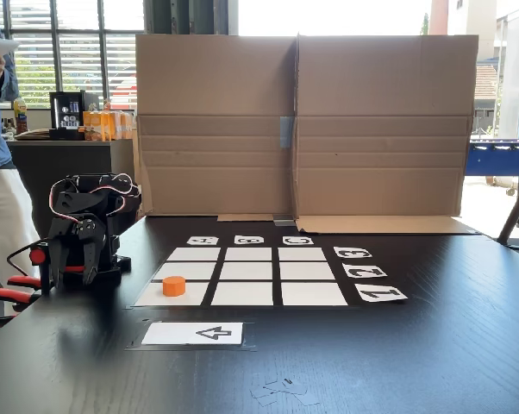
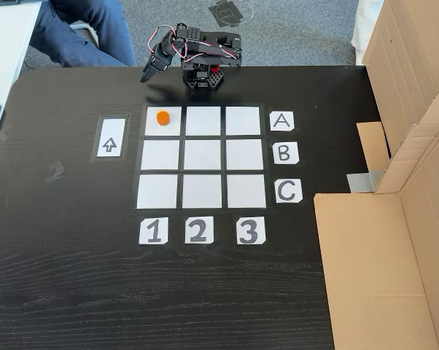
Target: Pick up the round, orange token and place it in the grid on square A1.
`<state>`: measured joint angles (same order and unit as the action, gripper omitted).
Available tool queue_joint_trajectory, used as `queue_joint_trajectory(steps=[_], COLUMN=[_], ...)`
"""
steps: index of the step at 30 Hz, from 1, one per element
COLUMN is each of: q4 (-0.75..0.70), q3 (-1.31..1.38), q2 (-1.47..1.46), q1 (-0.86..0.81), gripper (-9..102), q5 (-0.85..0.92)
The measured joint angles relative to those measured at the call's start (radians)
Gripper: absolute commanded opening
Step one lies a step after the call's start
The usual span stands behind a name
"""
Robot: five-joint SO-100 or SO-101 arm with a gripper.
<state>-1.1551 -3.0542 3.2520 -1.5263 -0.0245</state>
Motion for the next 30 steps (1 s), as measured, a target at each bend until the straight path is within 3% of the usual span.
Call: queue_joint_trajectory(steps=[30], q4=[0.000], q3=[-0.002], q2=[0.011], q1=[0.000], gripper=[19], q5=[0.000])
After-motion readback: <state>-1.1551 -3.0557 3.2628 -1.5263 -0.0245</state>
